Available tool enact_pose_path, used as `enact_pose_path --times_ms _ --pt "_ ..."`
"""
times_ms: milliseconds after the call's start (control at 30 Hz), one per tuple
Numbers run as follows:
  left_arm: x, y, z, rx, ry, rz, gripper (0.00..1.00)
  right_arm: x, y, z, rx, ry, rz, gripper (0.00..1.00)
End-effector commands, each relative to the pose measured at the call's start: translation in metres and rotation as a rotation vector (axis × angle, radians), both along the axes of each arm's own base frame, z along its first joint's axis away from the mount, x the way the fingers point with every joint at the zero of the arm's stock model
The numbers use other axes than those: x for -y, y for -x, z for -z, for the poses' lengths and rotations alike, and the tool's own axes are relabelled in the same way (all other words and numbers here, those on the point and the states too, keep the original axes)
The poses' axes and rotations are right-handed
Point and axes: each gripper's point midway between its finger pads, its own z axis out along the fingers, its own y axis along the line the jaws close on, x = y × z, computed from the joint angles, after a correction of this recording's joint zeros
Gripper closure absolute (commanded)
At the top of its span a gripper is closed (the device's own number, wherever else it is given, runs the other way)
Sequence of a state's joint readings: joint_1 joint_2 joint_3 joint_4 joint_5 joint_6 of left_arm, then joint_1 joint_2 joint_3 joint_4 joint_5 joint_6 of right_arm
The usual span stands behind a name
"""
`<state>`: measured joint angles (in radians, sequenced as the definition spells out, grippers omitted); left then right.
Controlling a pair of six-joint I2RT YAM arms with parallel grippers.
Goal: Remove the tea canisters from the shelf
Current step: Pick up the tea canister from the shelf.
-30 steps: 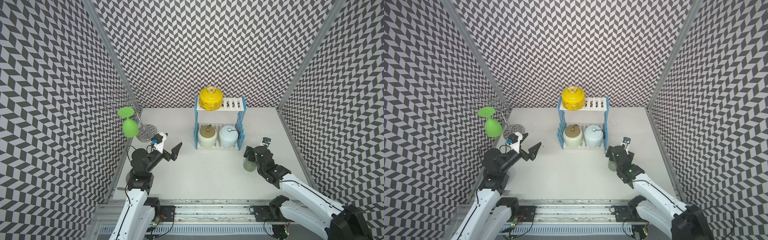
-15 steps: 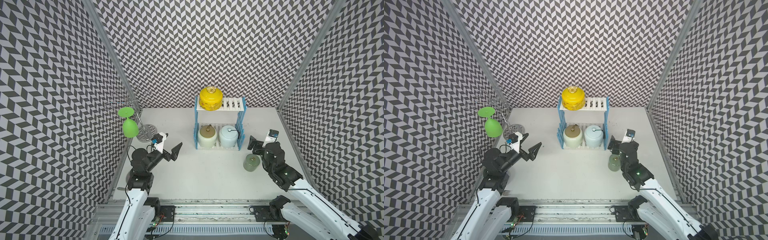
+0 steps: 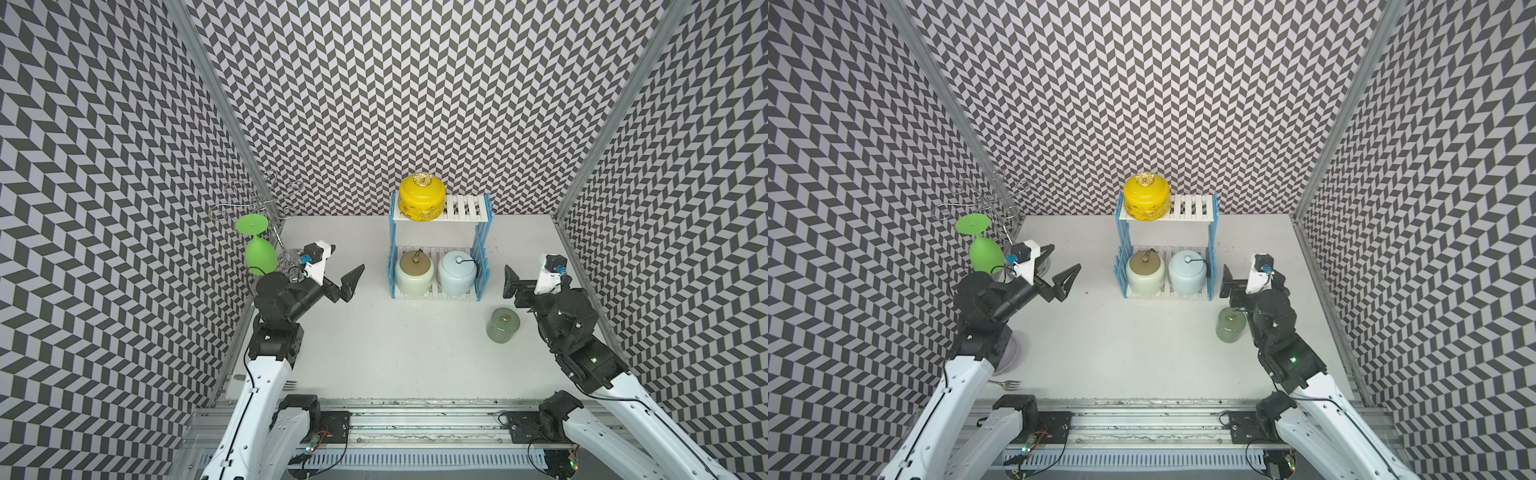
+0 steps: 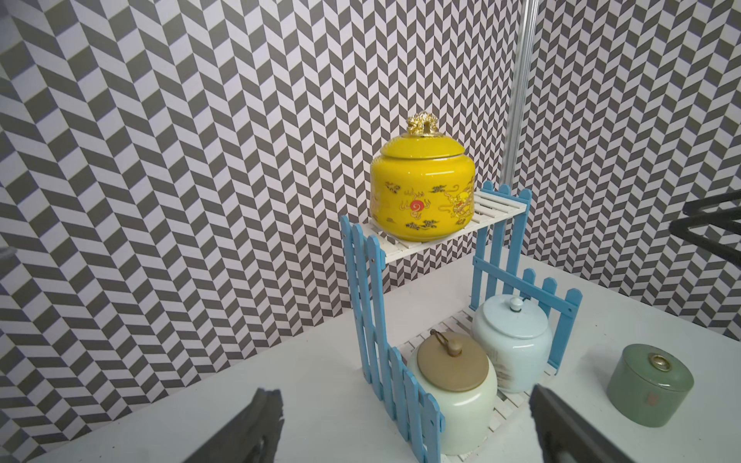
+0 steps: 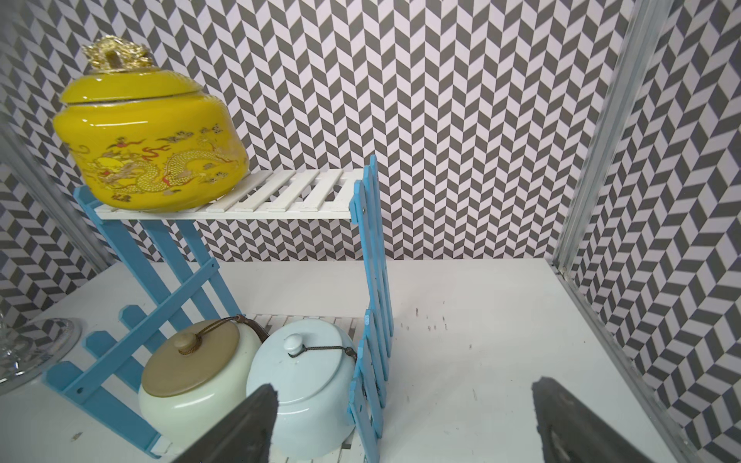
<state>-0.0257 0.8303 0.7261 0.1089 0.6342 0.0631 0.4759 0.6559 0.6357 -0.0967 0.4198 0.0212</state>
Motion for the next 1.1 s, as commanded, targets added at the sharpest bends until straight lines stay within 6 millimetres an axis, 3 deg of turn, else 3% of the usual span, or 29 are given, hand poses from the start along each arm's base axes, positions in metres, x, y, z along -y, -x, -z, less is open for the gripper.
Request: enact_pose_path --times_ms 0,267,467,767,1067 --pt "0.004 -0.008 -0.012 -0.013 -0.034 0.019 0.00 -0.003 0.006 -0.015 0.077 0.048 -0.037 0.00" --pt "0.016 -0.049 -0.045 -0.058 -0.050 0.042 0.00 0.000 0.027 -0.011 0.176 0.011 -0.075 0.01" --pt "0.037 -0.086 -0.078 -0.065 -0.038 0.068 0.00 0.010 0.040 -0.012 0.262 -0.019 -0.055 0.00" --pt "0.084 -0.121 -0.111 -0.002 -0.065 0.161 0.00 0.021 0.053 -0.014 0.352 -0.072 -0.026 0.00" --pt "0.131 -0.159 -0.122 0.014 -0.113 0.286 0.01 0.028 0.062 -0.015 0.417 -0.095 -0.008 0.00"
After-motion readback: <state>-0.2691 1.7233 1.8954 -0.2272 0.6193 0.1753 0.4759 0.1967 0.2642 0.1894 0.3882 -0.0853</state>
